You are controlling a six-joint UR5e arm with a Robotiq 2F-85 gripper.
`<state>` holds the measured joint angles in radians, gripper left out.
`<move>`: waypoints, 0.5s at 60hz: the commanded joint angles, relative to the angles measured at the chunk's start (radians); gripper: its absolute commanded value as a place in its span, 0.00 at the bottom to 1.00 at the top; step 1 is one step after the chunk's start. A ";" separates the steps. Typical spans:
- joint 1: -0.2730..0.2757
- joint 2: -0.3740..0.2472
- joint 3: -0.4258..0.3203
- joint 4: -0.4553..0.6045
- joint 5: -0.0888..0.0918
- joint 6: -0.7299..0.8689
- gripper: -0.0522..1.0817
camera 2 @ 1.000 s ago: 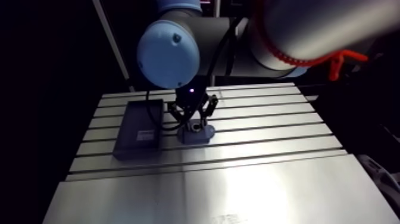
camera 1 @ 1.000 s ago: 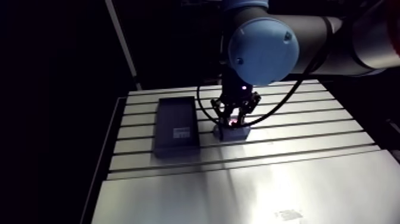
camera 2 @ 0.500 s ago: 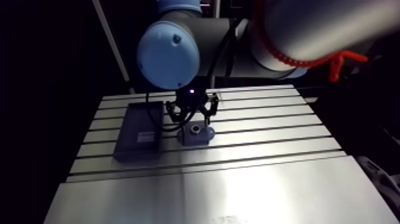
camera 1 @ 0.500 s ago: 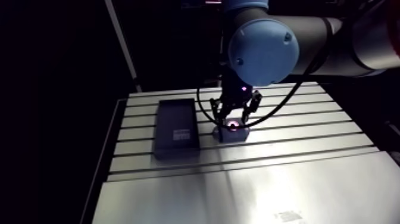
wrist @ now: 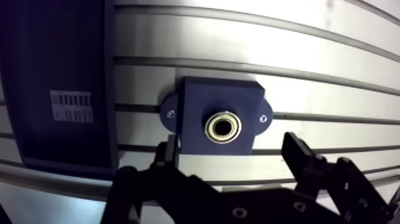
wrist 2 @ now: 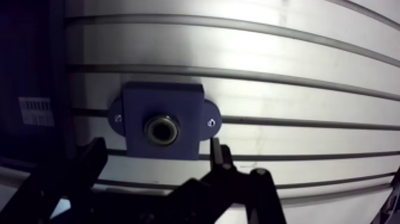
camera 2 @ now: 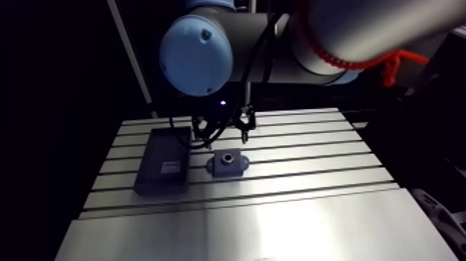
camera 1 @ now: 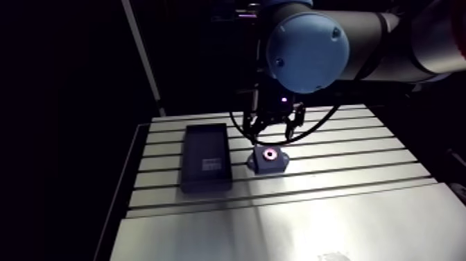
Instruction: Pick up the bearing and press it into the housing until flush.
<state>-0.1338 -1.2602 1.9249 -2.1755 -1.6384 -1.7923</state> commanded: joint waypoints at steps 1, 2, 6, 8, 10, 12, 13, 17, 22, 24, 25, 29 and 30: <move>-0.004 -0.006 -0.001 0.017 0.007 0.004 0.64; -0.004 -0.006 -0.001 0.017 0.007 0.004 0.64; -0.004 -0.006 0.002 0.018 0.011 0.006 0.70; -0.006 -0.006 0.004 0.018 0.016 0.004 0.72; -0.006 -0.006 0.004 0.018 0.016 0.004 0.72; -0.006 -0.006 0.005 0.018 0.016 0.004 0.73; -0.006 -0.006 0.005 0.018 0.016 0.004 0.73; -0.006 -0.006 0.007 0.016 0.016 0.004 0.74; -0.006 -0.006 0.008 0.016 0.019 0.006 0.76; -0.007 -0.005 0.009 0.016 0.022 0.006 0.77; -0.007 -0.005 0.009 0.016 0.022 0.006 0.77; -0.007 -0.004 0.009 0.016 0.028 0.006 0.79; -0.007 -0.004 0.009 0.016 0.028 0.006 0.79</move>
<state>-0.1397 -1.2658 1.9316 -2.1593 -1.6203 -1.7873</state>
